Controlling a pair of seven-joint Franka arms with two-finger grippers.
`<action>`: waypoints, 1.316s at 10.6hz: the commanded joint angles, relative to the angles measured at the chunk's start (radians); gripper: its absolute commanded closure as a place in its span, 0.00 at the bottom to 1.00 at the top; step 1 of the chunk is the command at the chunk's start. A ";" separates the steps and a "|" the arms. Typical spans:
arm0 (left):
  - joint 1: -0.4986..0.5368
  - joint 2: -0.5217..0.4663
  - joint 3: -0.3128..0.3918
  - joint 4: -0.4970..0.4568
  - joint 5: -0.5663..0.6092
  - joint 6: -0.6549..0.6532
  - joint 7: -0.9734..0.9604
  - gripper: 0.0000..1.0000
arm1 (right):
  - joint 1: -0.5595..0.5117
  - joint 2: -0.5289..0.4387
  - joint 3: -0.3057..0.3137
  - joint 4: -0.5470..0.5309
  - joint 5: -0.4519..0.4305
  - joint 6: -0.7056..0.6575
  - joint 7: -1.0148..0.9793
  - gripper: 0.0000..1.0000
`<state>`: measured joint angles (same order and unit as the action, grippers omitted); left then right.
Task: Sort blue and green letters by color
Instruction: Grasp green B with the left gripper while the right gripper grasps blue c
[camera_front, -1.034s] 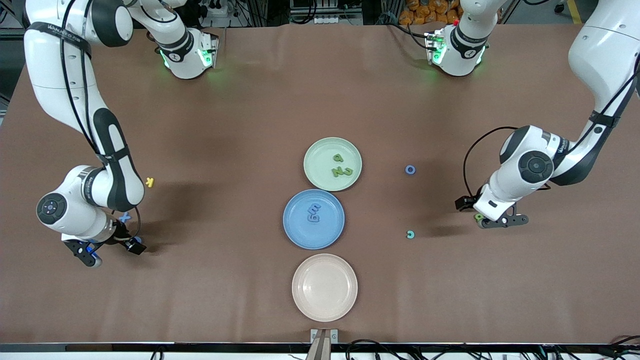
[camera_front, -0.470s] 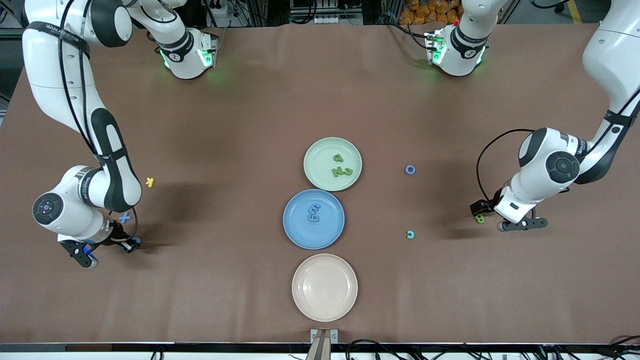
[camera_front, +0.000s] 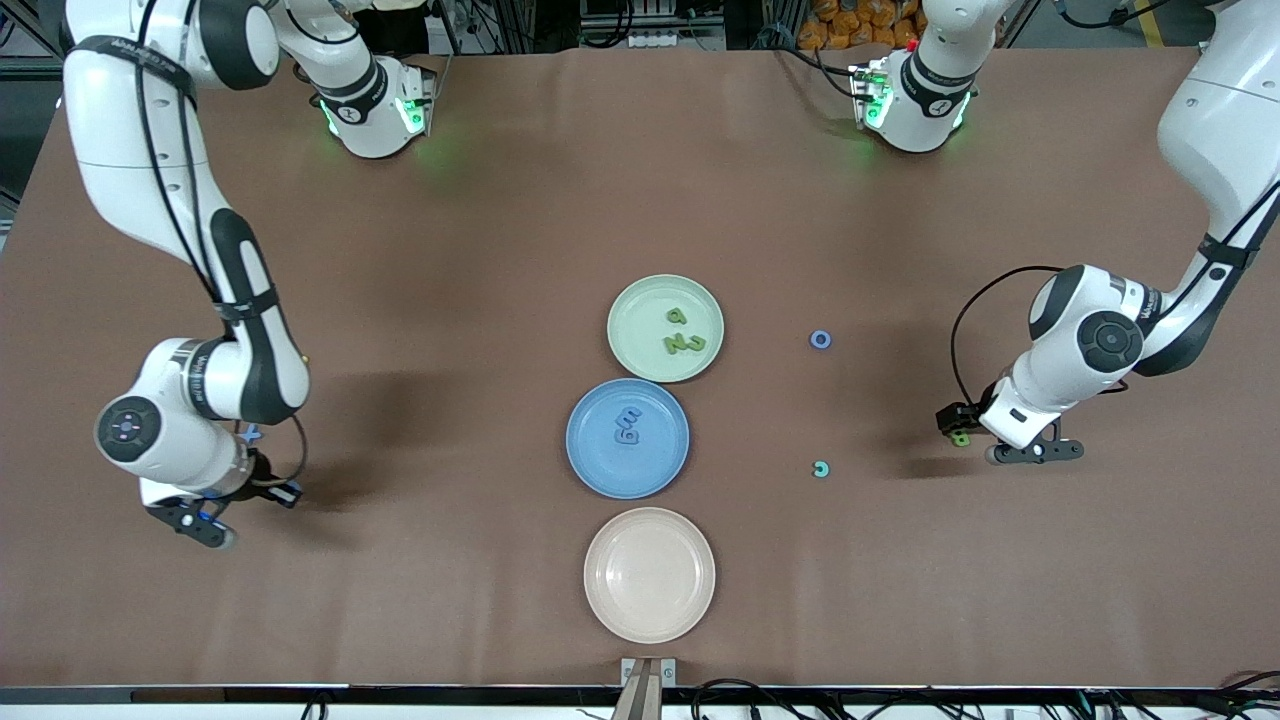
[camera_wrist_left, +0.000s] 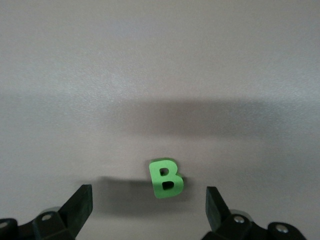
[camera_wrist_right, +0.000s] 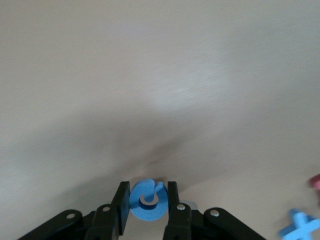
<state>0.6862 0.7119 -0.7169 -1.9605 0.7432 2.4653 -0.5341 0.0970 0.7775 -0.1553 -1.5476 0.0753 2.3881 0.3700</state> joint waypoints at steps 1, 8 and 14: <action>-0.042 0.037 0.031 0.034 0.028 0.009 0.006 0.00 | 0.104 -0.014 0.013 0.006 -0.014 -0.021 -0.005 1.00; -0.056 0.037 0.036 0.046 0.056 0.009 0.006 1.00 | 0.351 -0.023 0.057 0.047 0.039 -0.011 0.009 0.97; -0.051 -0.028 -0.054 0.052 -0.016 -0.047 -0.084 1.00 | 0.498 -0.011 0.117 0.112 0.078 0.019 0.013 0.96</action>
<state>0.6367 0.7304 -0.7133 -1.8978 0.7639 2.4678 -0.5520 0.5640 0.7631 -0.0505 -1.4636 0.1392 2.3878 0.3808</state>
